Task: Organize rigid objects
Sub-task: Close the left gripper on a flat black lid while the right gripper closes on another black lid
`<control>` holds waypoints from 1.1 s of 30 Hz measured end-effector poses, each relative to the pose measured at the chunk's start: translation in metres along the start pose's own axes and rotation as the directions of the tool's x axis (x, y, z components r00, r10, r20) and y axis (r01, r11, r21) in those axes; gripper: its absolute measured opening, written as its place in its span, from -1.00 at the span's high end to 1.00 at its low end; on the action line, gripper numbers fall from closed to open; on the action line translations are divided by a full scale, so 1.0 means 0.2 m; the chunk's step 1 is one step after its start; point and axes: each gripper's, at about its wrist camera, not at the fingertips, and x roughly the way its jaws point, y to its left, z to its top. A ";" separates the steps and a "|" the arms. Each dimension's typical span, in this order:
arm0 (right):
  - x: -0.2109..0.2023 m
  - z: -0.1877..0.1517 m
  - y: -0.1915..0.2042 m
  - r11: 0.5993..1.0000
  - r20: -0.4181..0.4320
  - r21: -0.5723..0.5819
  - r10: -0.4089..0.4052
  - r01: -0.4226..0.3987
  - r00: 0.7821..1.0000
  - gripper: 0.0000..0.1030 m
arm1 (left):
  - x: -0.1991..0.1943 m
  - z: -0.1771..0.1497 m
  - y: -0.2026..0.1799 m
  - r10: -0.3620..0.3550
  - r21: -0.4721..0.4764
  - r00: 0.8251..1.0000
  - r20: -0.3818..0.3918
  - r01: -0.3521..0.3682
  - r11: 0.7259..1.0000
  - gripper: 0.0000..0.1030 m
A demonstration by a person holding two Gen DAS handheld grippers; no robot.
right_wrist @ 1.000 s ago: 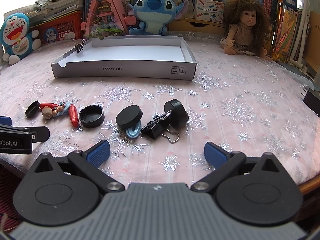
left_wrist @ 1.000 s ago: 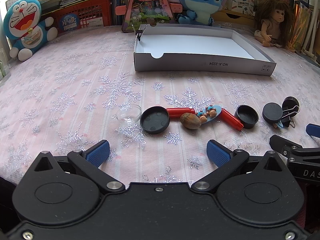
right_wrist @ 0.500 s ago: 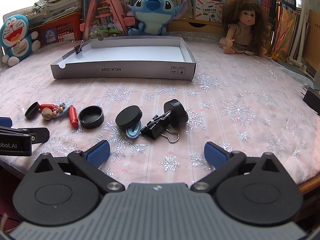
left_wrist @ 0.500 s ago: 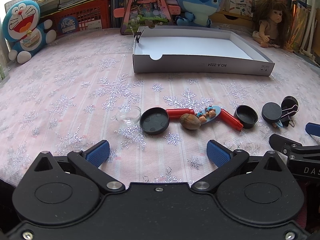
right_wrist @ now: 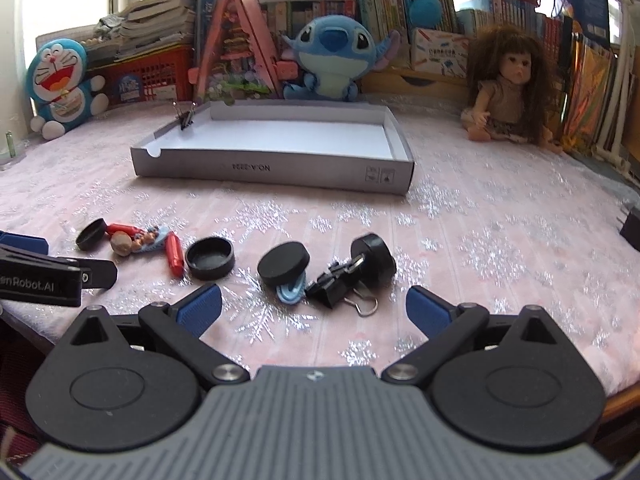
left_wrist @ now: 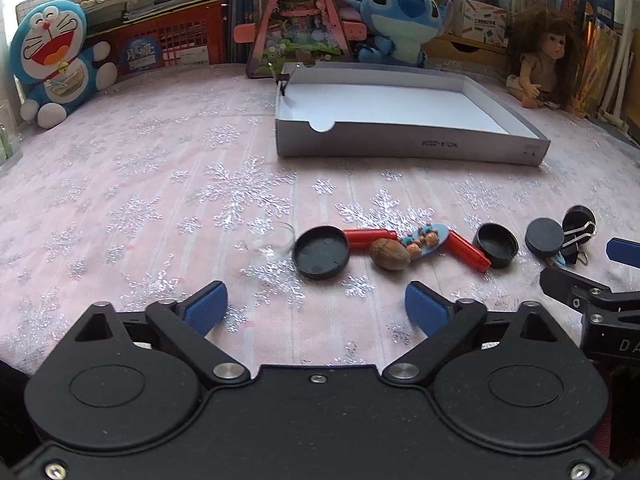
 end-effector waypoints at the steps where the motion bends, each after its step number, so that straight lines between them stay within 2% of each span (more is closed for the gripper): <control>1: -0.01 0.00 0.00 1.000 0.013 -0.001 0.003 -0.003 1.000 -0.90 | 0.00 0.01 0.01 0.003 -0.007 1.000 0.004 -0.003 1.000 -0.68; 6: -0.04 0.03 0.00 0.999 0.071 -0.011 0.036 -0.035 0.997 -0.68 | -0.02 0.02 0.05 -0.006 -0.031 1.000 0.024 0.007 0.999 -0.29; 10: -0.03 0.04 0.05 0.998 0.069 -0.059 0.023 -0.018 0.997 -0.43 | -0.03 0.03 0.06 -0.043 -0.024 0.999 0.032 0.044 0.999 0.06; 14: -0.02 0.05 0.07 0.997 0.073 -0.082 0.012 -0.006 0.997 -0.21 | -0.03 0.03 0.05 -0.054 -0.014 0.998 0.035 0.054 0.998 0.20; 17: -0.02 0.06 0.08 0.995 0.086 -0.096 0.004 0.004 0.996 -0.09 | -0.03 0.03 0.05 -0.060 -0.017 0.997 0.039 0.061 0.998 0.24; 24: -0.05 0.06 0.10 0.993 0.128 -0.119 -0.007 0.022 0.992 -0.01 | -0.01 0.03 0.05 -0.058 -0.015 0.997 0.046 0.058 0.998 0.26; 27: -0.07 0.06 0.10 0.991 0.141 -0.135 0.015 0.004 0.990 0.00 | -0.01 0.03 0.04 -0.061 -0.007 0.997 0.050 0.062 0.998 0.26; 33: -0.01 0.05 0.13 0.989 0.098 -0.150 0.030 -0.015 0.995 0.05 | 0.01 0.03 0.02 -0.070 0.028 0.996 0.057 0.068 0.997 0.25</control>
